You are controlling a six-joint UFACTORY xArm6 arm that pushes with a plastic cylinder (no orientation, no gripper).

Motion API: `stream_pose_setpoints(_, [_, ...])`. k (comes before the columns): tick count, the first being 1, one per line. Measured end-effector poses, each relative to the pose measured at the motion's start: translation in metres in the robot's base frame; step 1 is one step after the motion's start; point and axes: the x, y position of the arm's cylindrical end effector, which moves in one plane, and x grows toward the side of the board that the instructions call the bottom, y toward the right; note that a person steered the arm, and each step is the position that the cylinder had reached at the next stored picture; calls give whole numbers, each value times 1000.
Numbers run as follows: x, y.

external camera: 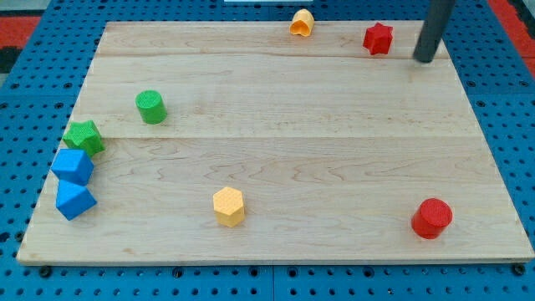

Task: Move the red star towards the top left

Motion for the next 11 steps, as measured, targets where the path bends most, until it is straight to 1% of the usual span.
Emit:
stream_pose_setpoints(1, [-18,-44])
stream_pose_setpoints(2, [-18,-114])
stream_pose_setpoints(3, [-34,-101])
stream_pose_setpoints(4, [-55,-127])
stream_pose_setpoints(5, [5,-222])
stream_pose_setpoints(6, [71,-344])
stream_pose_setpoints(7, [70,-345])
stream_pose_setpoints(8, [35,-296])
stream_pose_setpoints(9, [30,-354])
stream_pose_setpoints(10, [86,-403])
stream_pose_setpoints(11, [101,-417])
